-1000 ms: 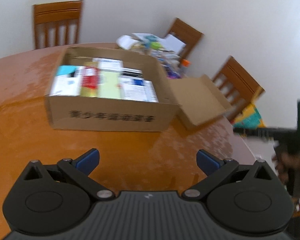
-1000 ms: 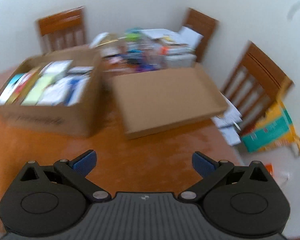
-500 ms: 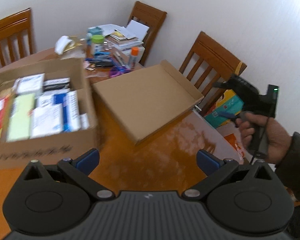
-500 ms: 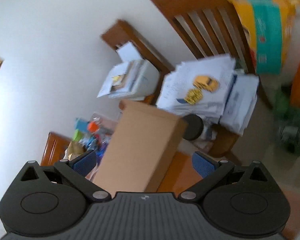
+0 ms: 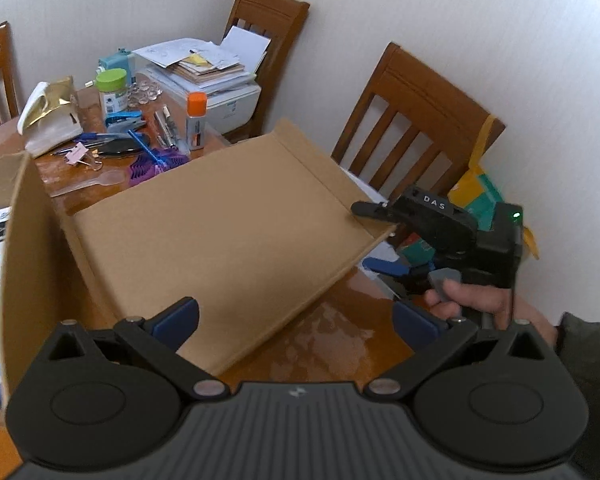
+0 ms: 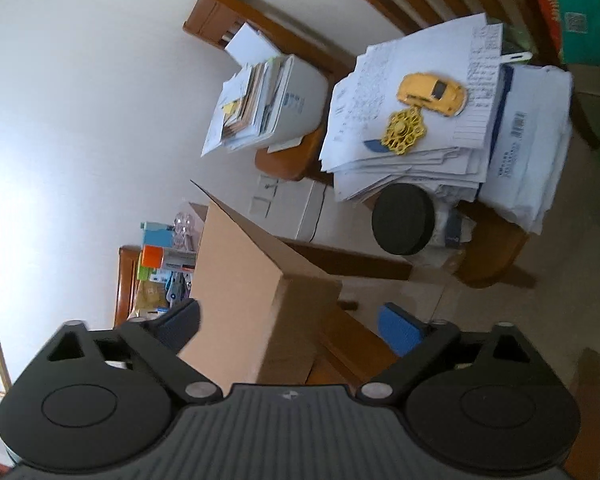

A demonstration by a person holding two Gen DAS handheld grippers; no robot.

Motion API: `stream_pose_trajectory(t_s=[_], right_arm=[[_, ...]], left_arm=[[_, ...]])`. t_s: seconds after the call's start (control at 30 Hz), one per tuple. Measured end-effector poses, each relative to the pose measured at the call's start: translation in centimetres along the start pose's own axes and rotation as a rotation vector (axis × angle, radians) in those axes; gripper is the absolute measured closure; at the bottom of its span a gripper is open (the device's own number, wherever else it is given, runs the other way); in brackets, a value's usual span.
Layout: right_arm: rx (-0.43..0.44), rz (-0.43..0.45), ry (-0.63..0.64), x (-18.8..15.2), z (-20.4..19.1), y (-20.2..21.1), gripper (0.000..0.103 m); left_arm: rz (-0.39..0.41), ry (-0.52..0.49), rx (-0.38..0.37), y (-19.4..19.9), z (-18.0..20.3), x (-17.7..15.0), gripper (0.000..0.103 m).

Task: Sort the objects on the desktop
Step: 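Grasp the cardboard lid edge with the right gripper and lift it upright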

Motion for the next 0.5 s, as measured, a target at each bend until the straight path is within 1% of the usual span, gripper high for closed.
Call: stream_pose_trajectory(t_s=[0.07, 0.1, 0.17, 0.23, 0.33, 0.4, 0.5], right_arm=[[0.006, -0.027, 0.002, -0.1, 0.1, -0.5, 0.035], [0.009, -0.036, -0.001, -0.1, 0.2, -0.8, 0.038], [0.02, -0.051, -0.003, -0.1, 0.3, -1.0, 0.049], [0.03, -0.062, 0.0, -0.1, 0.2, -1.3, 0.058], [0.044, -0.072, 0.006, -0.2, 0.1, -1.5, 0.062], [0.048, -0.074, 0.013, -0.2, -0.1, -1.6, 0.062], [0.061, -0.052, 0.029, -0.1, -0.8, -1.1, 0.063]], left_arm=[[-0.017, 0.016, 0.018, -1.1, -0.3, 0.2, 0.0], [-0.024, 0.028, 0.018, -1.5, -0.3, 0.3, 0.0], [-0.031, 0.05, 0.017, -1.9, -0.4, 0.3, 0.0], [-0.038, 0.057, 0.022, -2.3, -0.5, 0.2, 0.0], [-0.05, 0.059, 0.031, -2.7, -0.5, 0.1, 0.0], [-0.055, 0.062, 0.035, -2.8, -0.5, 0.0, 0.0], [-0.058, 0.068, 0.036, -2.8, -0.4, 0.0, 0.0]])
Point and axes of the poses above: each gripper's, at about its wrist camera, not at the fingertips, and y roughly against the way its jaws point, z to its right, x to its top, the point moved 9 cm from there along -y, roughly the way its jaws point
